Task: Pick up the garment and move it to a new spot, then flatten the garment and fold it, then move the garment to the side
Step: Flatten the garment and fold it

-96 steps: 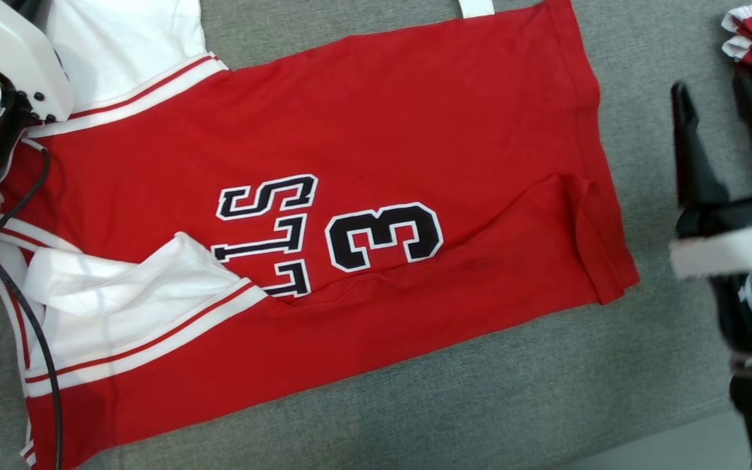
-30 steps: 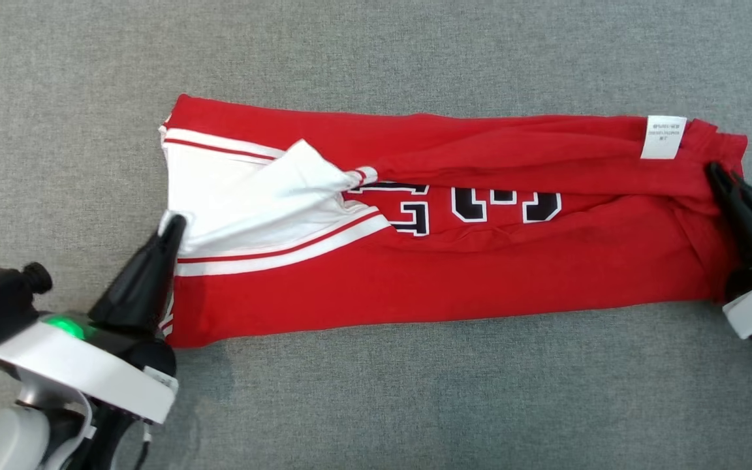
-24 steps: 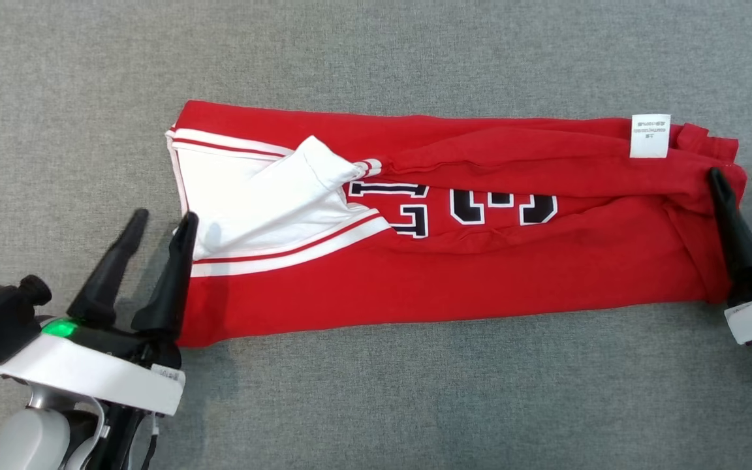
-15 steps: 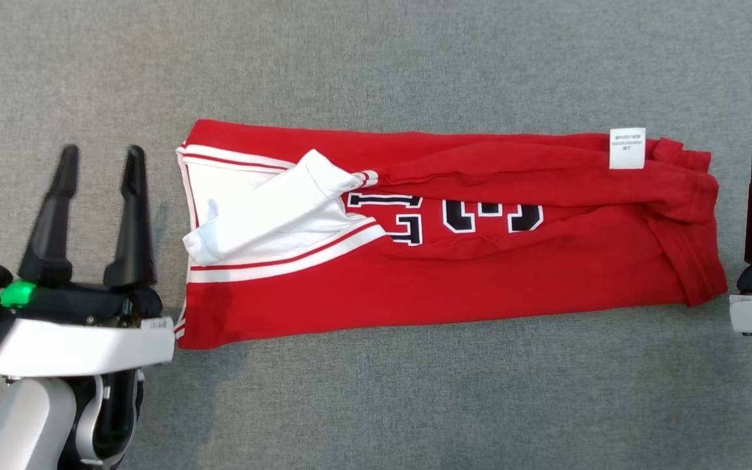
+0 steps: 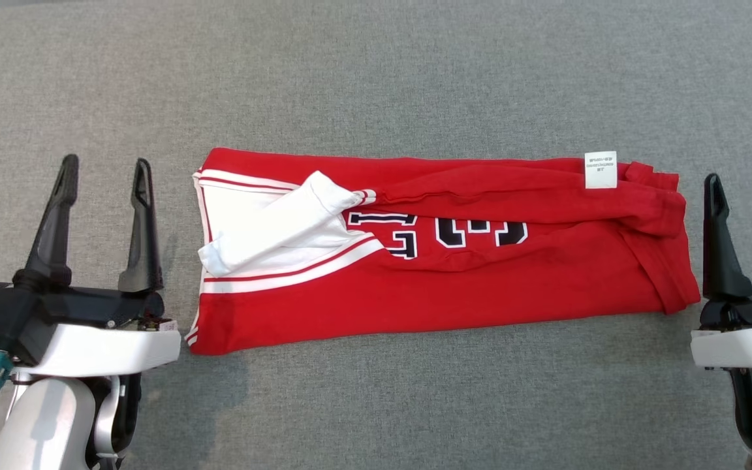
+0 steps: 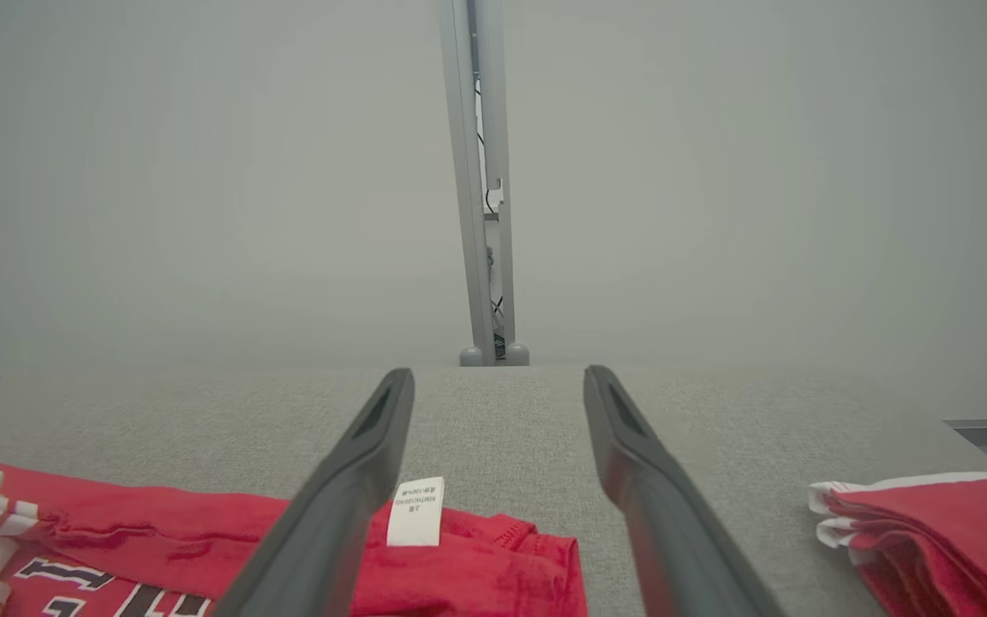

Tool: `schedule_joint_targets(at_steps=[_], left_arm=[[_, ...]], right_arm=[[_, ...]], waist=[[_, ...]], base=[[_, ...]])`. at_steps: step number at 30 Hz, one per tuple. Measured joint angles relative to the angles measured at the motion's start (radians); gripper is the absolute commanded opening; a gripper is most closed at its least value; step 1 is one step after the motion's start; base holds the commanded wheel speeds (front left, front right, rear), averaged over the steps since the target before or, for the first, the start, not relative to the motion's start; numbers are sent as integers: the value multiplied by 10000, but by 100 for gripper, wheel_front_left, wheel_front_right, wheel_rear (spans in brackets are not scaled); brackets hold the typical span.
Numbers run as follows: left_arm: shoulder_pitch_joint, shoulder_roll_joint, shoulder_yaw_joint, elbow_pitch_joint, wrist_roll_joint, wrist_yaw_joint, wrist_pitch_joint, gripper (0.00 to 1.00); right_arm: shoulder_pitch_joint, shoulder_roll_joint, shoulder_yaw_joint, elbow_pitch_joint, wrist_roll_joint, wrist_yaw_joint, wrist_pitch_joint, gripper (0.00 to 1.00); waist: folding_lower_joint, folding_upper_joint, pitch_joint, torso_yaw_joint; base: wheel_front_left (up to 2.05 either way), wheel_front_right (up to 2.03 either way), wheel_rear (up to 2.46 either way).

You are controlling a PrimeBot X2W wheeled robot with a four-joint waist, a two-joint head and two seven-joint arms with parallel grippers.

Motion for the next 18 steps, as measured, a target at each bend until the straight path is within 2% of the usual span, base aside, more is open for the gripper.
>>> schedule_joint_targets(at_steps=[5,11,18], left_arm=[[107,-309,199,443,180,-502,0,100],[111,-474,441,815,347,-905,0,100],[105,-594,568,963,487,-1137,0,100]], right_arm=[[88,86,-17,155,-19,2,75,100],[36,4,-96,387,54,2,219,100],[-725,-376,-351,1124,184,0,458,100]], waist=[[0,0,-142,25],[0,0,-247,57],[0,0,-83,110]], base=[[0,0,0],[0,0,0],[0,0,0]])
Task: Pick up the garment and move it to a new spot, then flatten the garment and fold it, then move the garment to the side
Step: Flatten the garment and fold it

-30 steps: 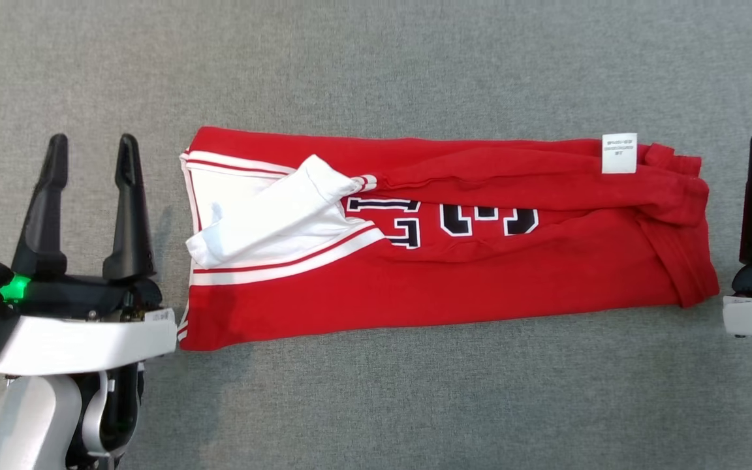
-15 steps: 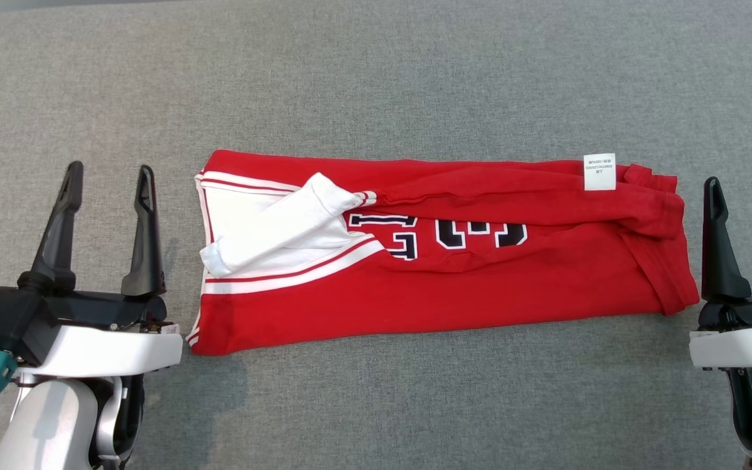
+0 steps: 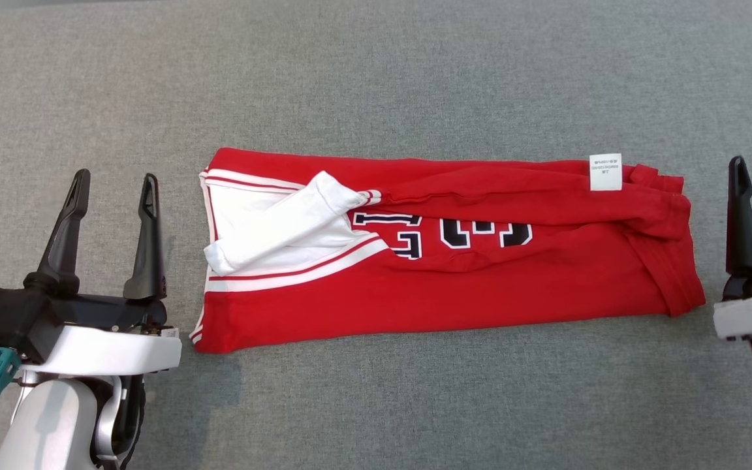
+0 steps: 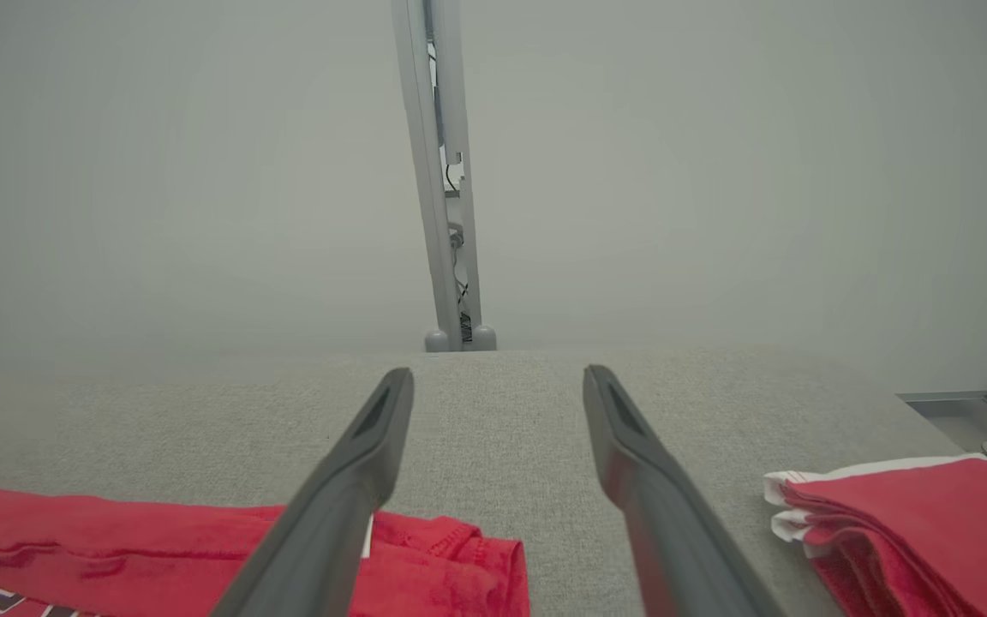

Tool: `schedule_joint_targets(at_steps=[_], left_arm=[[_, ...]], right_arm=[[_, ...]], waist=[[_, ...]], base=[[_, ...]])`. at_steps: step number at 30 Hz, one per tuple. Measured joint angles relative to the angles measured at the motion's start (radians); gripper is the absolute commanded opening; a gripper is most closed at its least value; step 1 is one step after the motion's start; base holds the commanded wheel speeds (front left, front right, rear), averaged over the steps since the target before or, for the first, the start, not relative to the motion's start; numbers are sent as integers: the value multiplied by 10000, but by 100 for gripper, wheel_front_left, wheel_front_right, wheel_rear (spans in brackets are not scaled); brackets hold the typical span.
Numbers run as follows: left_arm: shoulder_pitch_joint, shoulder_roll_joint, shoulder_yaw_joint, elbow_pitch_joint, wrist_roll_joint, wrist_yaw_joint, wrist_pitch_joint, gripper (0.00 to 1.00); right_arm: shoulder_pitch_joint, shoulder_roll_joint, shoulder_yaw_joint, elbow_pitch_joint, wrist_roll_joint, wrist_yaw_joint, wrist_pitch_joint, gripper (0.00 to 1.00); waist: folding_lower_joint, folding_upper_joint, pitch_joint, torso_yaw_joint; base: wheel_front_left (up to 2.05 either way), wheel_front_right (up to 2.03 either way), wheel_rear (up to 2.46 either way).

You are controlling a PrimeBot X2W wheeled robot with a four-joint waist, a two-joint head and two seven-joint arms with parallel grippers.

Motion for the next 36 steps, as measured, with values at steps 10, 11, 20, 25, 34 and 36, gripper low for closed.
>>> schedule_joint_targets(at_steps=[10,11,20,25,34,36], left_arm=[[-214,-255,-98,140,159,-242,0,100],[-272,-270,-96,171,159,-259,0,100],[-441,-489,8,410,309,-510,0,100],[-439,-569,148,433,353,-550,0,100],[-440,-642,301,472,499,-690,0,100],[-440,-658,343,472,506,-694,0,100]], right_arm=[[-1285,-219,642,3488,704,0,-46,100],[-1376,-219,773,3785,844,2,-121,100],[-1525,-313,2088,4938,2023,-15,-834,100],[-1462,-332,2635,4878,2337,-42,-959,55],[-1150,-673,2090,4631,2163,35,-1336,0],[-955,-963,1463,4479,2029,29,-1396,0]], waist=[[0,0,403,193],[0,0,438,227],[0,0,648,467],[0,0,661,383],[0,0,642,81],[0,0,632,32]], base=[[0,0,0],[0,0,0],[0,0,0],[0,0,0],[0,0,0],[0,0,0]])
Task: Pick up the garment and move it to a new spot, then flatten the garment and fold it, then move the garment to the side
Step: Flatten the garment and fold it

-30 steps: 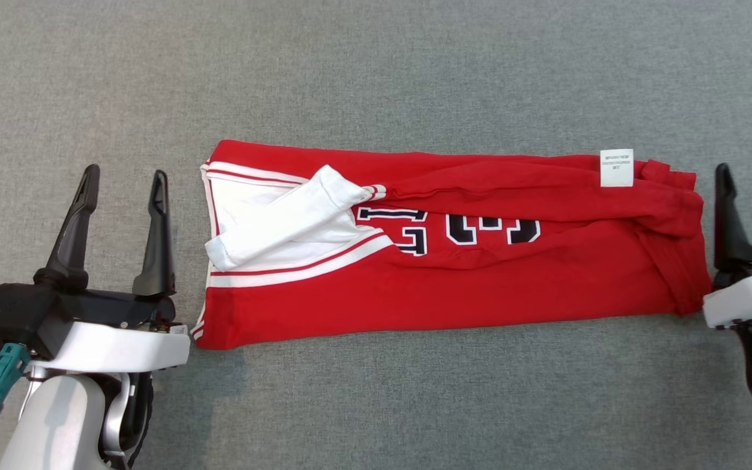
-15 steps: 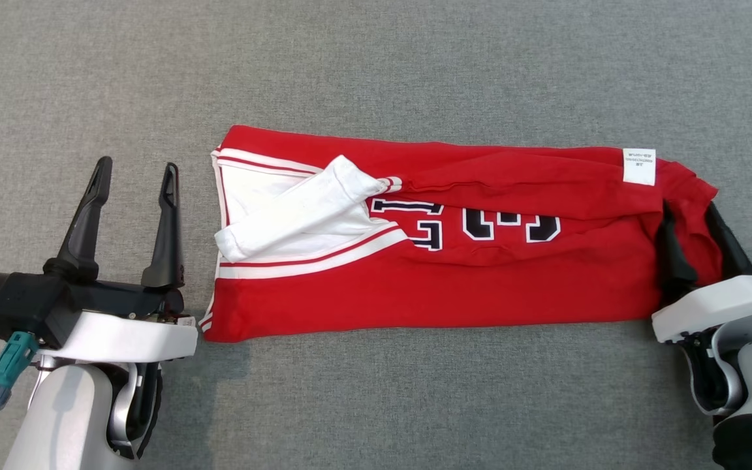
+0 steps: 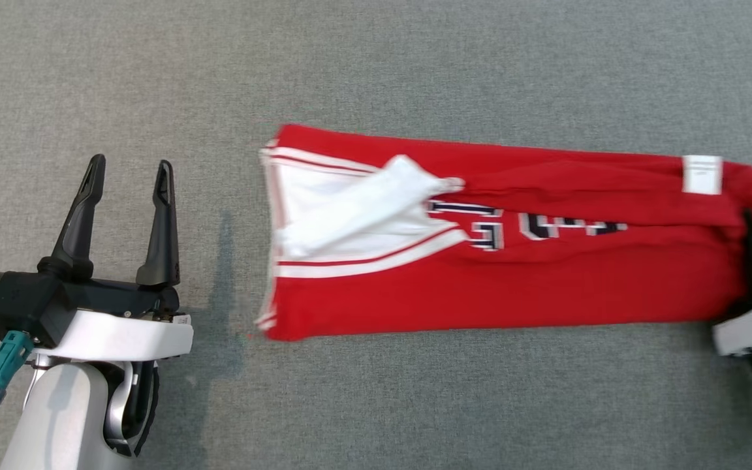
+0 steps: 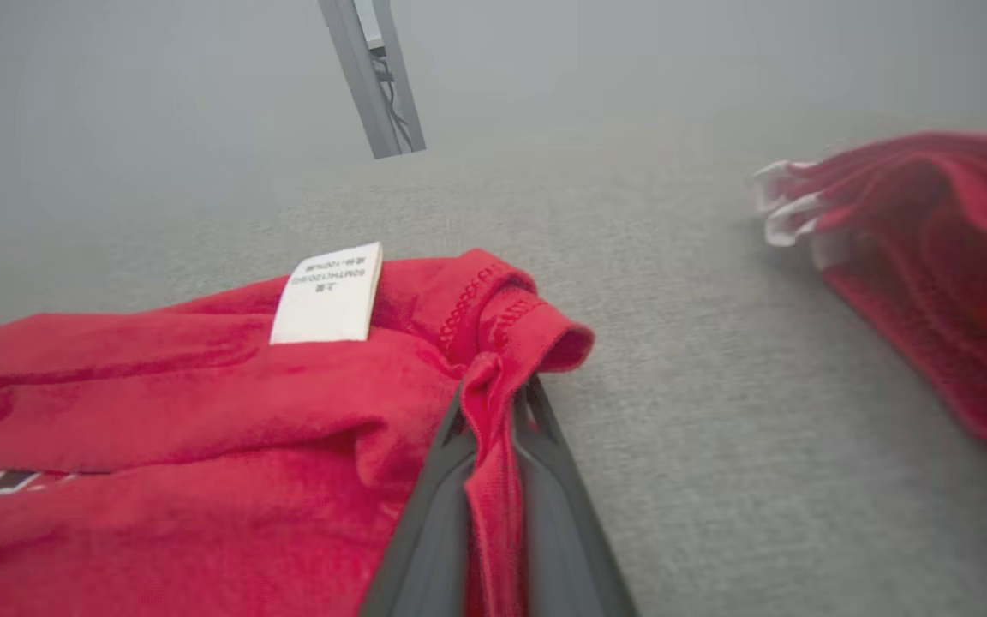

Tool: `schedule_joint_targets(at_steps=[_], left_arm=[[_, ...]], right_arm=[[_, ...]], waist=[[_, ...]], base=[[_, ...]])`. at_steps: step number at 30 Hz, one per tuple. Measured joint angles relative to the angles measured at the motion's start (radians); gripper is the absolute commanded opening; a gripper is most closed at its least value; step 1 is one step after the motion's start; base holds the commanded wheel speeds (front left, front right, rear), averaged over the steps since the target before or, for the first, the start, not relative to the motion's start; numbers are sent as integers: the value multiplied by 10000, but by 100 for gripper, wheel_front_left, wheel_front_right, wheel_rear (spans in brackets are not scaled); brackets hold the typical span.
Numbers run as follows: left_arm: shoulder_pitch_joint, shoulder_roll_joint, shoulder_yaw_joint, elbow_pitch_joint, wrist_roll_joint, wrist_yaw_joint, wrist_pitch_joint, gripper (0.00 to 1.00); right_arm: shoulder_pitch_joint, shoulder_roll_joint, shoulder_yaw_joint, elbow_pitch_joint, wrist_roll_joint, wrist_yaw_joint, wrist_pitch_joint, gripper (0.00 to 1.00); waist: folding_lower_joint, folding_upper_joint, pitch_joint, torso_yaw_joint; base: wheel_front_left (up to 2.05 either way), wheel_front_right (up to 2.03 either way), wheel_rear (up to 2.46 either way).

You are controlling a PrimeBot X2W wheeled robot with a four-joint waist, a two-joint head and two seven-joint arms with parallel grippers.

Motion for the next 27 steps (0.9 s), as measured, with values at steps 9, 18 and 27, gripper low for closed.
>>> schedule_joint_targets(at_steps=[9,18,27], left_arm=[[2,-128,165,33,65,-151,0,100],[9,-205,186,173,293,-247,-2,100],[-86,-288,77,267,435,-261,0,100]], right_arm=[[358,-405,-1593,-886,-245,-27,63,0],[124,616,119,-4441,-12,-29,1559,0],[-580,1814,2592,-5407,-90,-29,2629,0]], waist=[[1,0,-91,-100],[0,0,-299,-119],[0,0,-254,225]], base=[[0,0,0],[0,0,0],[0,0,0]])
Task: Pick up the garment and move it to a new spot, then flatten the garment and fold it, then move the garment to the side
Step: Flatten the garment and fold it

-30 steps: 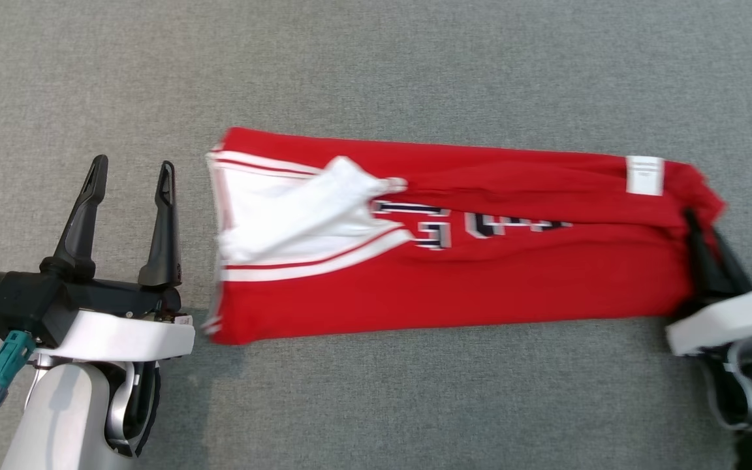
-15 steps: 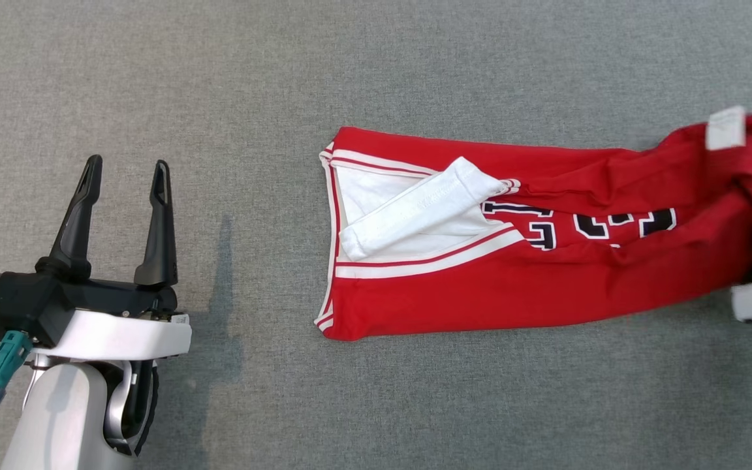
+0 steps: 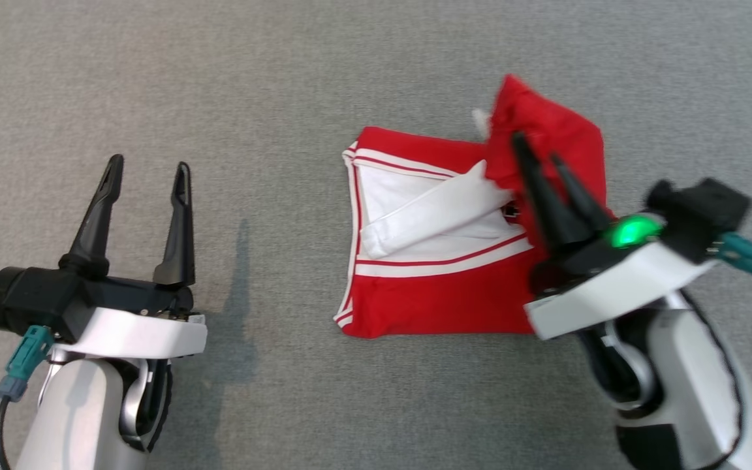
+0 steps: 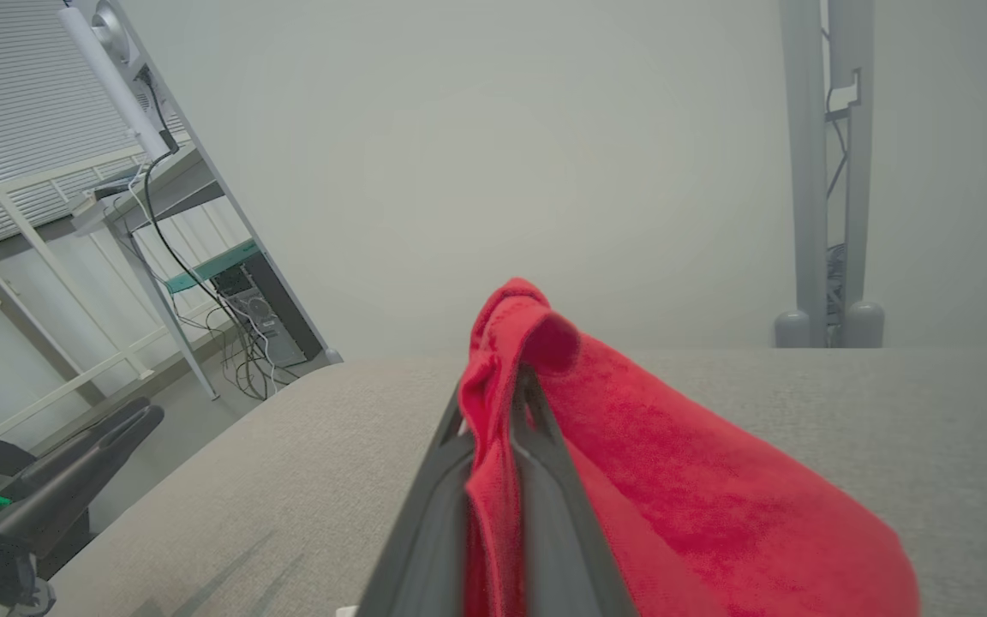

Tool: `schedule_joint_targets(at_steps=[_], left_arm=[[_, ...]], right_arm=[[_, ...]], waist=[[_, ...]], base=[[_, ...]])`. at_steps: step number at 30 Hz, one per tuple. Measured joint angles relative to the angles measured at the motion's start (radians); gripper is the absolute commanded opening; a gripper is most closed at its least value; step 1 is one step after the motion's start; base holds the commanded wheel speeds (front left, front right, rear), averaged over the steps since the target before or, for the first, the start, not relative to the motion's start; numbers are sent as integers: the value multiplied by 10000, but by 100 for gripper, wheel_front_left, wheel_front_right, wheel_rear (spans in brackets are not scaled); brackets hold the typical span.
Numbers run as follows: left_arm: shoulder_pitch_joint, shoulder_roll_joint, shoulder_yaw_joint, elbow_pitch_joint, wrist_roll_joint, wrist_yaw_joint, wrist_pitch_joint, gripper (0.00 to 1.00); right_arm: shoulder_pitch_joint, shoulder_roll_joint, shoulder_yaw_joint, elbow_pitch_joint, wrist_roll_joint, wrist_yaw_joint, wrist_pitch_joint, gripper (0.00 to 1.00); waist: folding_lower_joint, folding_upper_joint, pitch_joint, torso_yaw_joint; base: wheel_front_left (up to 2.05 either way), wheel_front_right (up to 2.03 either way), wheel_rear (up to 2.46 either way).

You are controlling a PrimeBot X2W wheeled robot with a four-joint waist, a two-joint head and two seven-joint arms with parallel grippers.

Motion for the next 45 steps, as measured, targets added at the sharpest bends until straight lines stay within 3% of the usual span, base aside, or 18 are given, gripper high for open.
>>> schedule_joint_targets(at_steps=[6,14,15,16,17,21,26,30,36,45], left_arm=[[-221,-253,-196,169,81,-144,0,100],[-298,-474,-201,318,192,-265,0,100],[-322,-495,-192,328,219,-267,0,100],[-339,-506,-180,339,247,-286,0,100],[-357,-522,-163,345,251,-299,0,100],[-385,-558,-38,372,341,-343,0,100],[-377,-583,105,401,418,-368,-2,100],[-320,-585,198,407,437,-368,-2,100],[-230,-560,362,387,474,-334,0,100],[147,-535,493,282,495,-171,0,100]], right_arm=[[-639,255,1475,1407,219,0,-314,0],[-1323,301,2523,3223,897,0,-1302,0],[-1410,299,2606,3388,1041,0,-1404,7],[-1497,291,2746,3513,1151,0,-1469,46],[-1576,288,2890,3576,1338,0,-1530,100],[-1765,307,3308,3561,1745,0,-1839,100],[-1498,130,2917,2414,1530,0,-2040,100],[-796,-341,1473,1239,936,0,-2167,100],[245,-502,-930,-165,-58,0,-2010,100],[1616,-1018,-3221,-403,-1557,0,-1517,100]], waist=[[0,0,119,509],[0,0,321,882],[0,0,345,889],[0,0,367,889],[0,0,387,882],[0,0,400,731],[0,0,310,476],[0,0,209,246],[0,0,37,-74],[0,0,-447,-310]], base=[[0,0,0],[0,0,0],[0,0,0],[0,0,0],[0,0,0],[0,0,0],[0,0,0],[0,0,0],[0,0,0],[0,0,0]])
